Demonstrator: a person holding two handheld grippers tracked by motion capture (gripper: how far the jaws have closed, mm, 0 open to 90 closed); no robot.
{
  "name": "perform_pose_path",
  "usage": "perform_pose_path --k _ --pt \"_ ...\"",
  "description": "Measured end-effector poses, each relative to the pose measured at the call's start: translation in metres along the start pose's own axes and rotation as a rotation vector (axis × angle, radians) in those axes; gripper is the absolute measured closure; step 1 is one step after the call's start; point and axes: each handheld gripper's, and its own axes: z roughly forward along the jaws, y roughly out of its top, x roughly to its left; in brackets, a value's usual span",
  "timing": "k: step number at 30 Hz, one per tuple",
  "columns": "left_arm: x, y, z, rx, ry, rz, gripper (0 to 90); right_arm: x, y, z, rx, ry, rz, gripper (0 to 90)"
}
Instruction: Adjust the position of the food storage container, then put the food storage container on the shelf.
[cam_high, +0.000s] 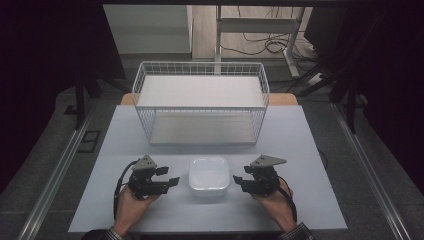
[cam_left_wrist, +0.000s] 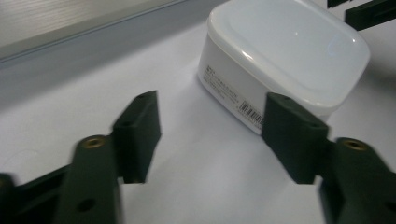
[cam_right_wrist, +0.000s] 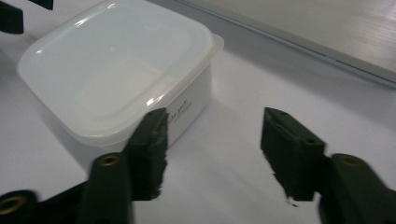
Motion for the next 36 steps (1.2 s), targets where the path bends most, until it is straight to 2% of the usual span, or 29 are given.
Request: perform_pose_path --k 4,5,8,11,16,24,31,36 --pt "-0.001 -0.007 0.0 0.01 -0.02 -0.011 20.5 0.0 -0.006 -0.005 -0.039 0.01 -0.012 20.1" --pt "-0.002 -0.008 0.0 0.011 -0.028 -0.011 20.1 0.0 -0.008 -0.005 -0.04 0.01 -0.013 17.1" --pt "-0.002 -0.012 -0.002 0.019 -0.046 -0.004 16.9 0.0 -0.015 -0.003 -0.02 0.001 -0.016 8.7" --pt "-0.002 -0.013 -0.001 0.02 -0.052 0.002 14.3 -0.001 -0.02 0.002 0.012 0.005 -0.019 4.8" --pt "0.0 -0.014 0.002 0.019 -0.022 0.039 9.0 -0.001 -0.019 0.004 0.001 0.011 -0.031 3.1" --pt "-0.002 -0.008 0.007 0.013 -0.045 0.064 5.7 -0.005 -0.016 0.003 -0.017 0.02 -0.026 2.9" --pt "-0.003 0.004 0.009 -0.001 -0.08 0.042 5.3 -0.004 -0.006 -0.001 -0.045 0.038 -0.027 2.3" --pt "-0.005 0.016 0.013 0.006 -0.09 0.038 4.6 -0.001 0.003 0.0 -0.049 0.09 0.0 2.4"
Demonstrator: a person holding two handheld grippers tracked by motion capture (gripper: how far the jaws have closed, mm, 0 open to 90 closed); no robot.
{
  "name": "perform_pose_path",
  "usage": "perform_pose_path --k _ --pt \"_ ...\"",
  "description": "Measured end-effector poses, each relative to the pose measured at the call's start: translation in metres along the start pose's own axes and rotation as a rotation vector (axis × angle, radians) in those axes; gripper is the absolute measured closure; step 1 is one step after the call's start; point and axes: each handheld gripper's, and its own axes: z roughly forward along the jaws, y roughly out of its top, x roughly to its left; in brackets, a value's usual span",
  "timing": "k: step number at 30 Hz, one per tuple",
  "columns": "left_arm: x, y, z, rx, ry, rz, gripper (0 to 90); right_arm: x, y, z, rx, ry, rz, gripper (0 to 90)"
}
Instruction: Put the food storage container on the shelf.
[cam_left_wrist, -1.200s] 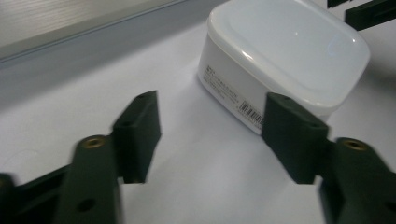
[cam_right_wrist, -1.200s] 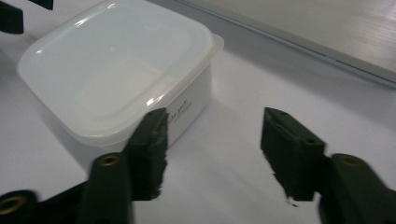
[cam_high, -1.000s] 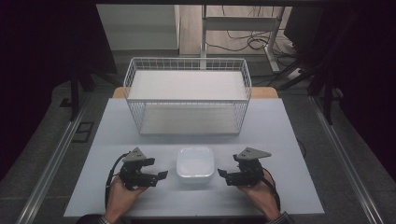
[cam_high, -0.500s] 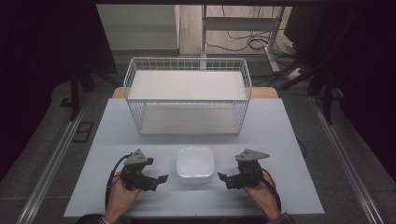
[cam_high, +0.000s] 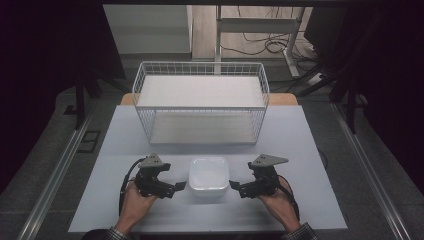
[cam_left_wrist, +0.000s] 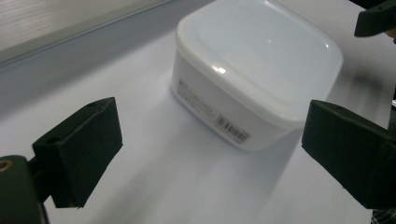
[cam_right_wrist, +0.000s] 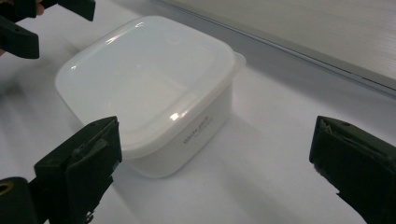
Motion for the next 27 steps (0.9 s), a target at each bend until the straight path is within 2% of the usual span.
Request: perform_pose_path --k 4,11,16,20,22,23,24,25,27 --pt "-0.001 0.008 0.005 0.002 -0.028 -0.001 4.4 0.007 0.007 0.005 0.023 -0.012 -0.021 2.3" --pt "-0.002 0.022 0.02 0.03 -0.051 -0.004 6.5 0.01 0.021 0.017 0.067 0.037 0.016 2.4" --pt "-0.002 0.029 0.033 0.06 -0.058 0.001 10.1 0.01 0.028 0.028 0.107 0.05 0.044 9.8" --pt "0.0 0.027 0.041 0.08 -0.064 -0.006 12.9 0.007 0.031 0.04 0.13 0.063 0.051 14.2" --pt "0.003 0.023 0.042 0.069 -0.1 -0.047 15.3 0.005 0.029 0.043 0.141 0.088 0.066 16.8" --pt "0.005 0.022 0.042 0.067 -0.121 -0.063 16.9 0.004 0.028 0.043 0.139 0.107 0.09 19.2" --pt "0.007 0.019 0.043 0.074 -0.175 -0.093 20.0 0.003 0.027 0.043 0.139 0.123 0.105 22.4" --pt "0.008 0.018 0.043 0.079 -0.188 -0.113 20.5 0.001 0.026 0.042 0.147 0.154 0.134 25.2" --pt "0.009 0.014 0.042 0.076 -0.211 -0.144 20.9 0.001 0.025 0.042 0.161 0.166 0.165 26.2"
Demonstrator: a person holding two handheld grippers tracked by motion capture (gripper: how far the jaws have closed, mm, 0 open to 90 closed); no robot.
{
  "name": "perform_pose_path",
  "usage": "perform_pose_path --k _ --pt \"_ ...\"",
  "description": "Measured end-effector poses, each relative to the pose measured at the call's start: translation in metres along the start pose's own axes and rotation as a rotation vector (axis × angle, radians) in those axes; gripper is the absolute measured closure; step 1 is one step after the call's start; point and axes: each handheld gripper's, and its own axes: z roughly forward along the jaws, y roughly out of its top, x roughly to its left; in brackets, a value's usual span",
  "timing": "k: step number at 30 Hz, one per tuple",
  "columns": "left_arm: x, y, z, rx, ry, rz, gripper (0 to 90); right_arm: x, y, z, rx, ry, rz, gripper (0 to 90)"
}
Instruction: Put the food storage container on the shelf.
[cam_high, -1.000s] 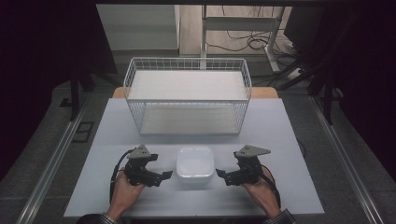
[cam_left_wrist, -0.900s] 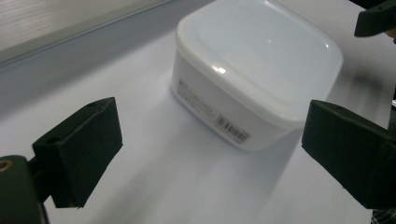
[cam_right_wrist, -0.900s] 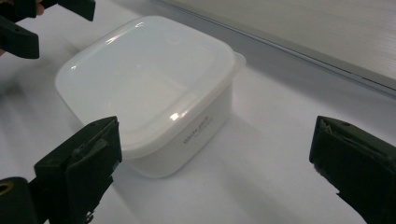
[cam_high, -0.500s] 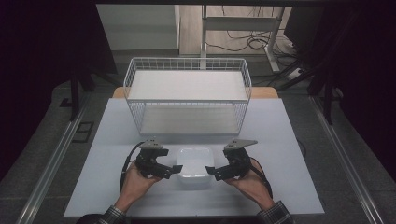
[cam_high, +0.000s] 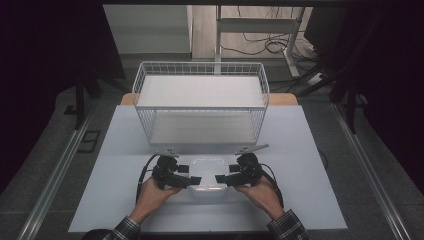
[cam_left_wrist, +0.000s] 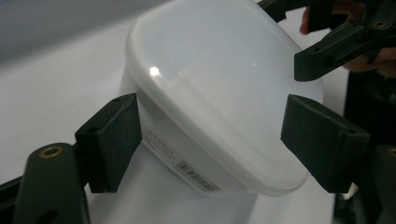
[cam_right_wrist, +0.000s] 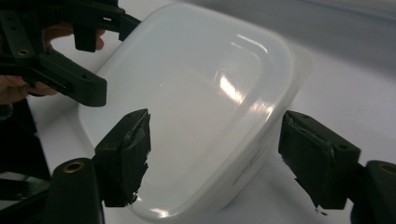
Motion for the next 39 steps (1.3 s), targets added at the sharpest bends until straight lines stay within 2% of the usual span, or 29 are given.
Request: perform_pose_path --k 3,6,10,13,15,17,21,29,39 --pt "0.0 -0.004 -0.009 -0.016 -0.016 -0.036 33.4 -0.001 -0.004 -0.005 -0.001 0.012 0.04 34.4" --pt "-0.003 -0.007 -0.017 -0.039 -0.011 -0.035 51.0 0.0 -0.007 -0.013 -0.017 0.004 0.071 50.0" --pt "-0.009 -0.007 -0.022 -0.081 0.005 -0.042 62.4 0.001 -0.011 -0.025 -0.027 0.013 0.128 64.8" --pt "-0.012 -0.007 -0.027 -0.118 0.029 -0.048 72.0 0.003 -0.013 -0.032 -0.062 0.013 0.142 74.2" --pt "-0.012 -0.007 -0.029 -0.139 0.044 -0.056 78.6 0.007 -0.013 -0.034 -0.084 -0.012 0.127 79.1" --pt "-0.012 -0.008 -0.029 -0.137 0.065 -0.065 79.5 0.012 -0.013 -0.033 -0.092 -0.056 0.085 79.3" --pt "-0.014 -0.008 -0.03 -0.141 0.095 -0.06 79.6 0.016 -0.012 -0.031 -0.122 -0.083 0.056 79.3" --pt "-0.018 -0.004 -0.034 -0.16 0.11 -0.047 79.7 0.018 -0.009 -0.034 -0.159 -0.09 0.035 79.3" --pt "-0.022 0.012 -0.045 -0.185 0.13 -0.026 79.7 0.021 0.009 -0.042 -0.193 -0.103 0.002 79.2"
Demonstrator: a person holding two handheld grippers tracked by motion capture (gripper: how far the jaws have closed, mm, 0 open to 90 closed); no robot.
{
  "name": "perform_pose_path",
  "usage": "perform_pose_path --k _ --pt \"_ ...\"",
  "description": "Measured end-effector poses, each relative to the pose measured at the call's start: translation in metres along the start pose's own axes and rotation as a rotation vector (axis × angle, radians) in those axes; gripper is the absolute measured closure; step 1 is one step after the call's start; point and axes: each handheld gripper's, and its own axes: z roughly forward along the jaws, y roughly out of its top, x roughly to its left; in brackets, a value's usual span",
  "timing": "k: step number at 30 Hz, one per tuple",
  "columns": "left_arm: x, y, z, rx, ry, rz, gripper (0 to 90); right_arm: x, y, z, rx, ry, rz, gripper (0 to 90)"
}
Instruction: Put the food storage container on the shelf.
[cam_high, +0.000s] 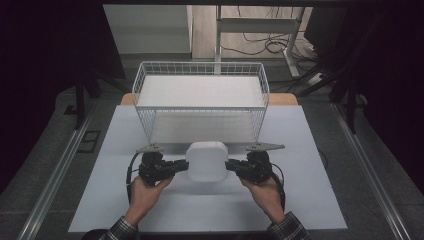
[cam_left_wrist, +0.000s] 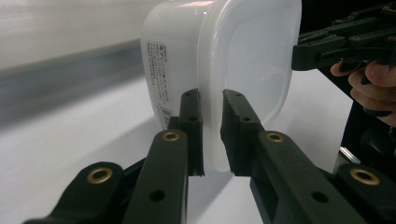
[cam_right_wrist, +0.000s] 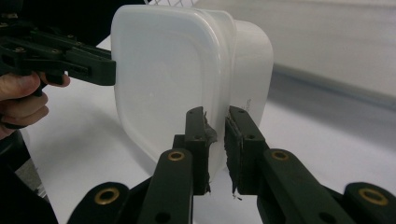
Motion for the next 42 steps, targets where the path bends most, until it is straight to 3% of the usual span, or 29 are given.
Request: perform_pose_path --k 23,42 --pt "-0.019 0.067 -0.033 -0.095 0.07 0.079 79.7 0.007 0.069 -0.021 -0.121 -0.007 -0.064 78.9" --pt "-0.025 0.136 -0.063 -0.162 0.086 0.123 79.8 0.013 0.138 -0.038 -0.22 0.004 -0.093 78.7"
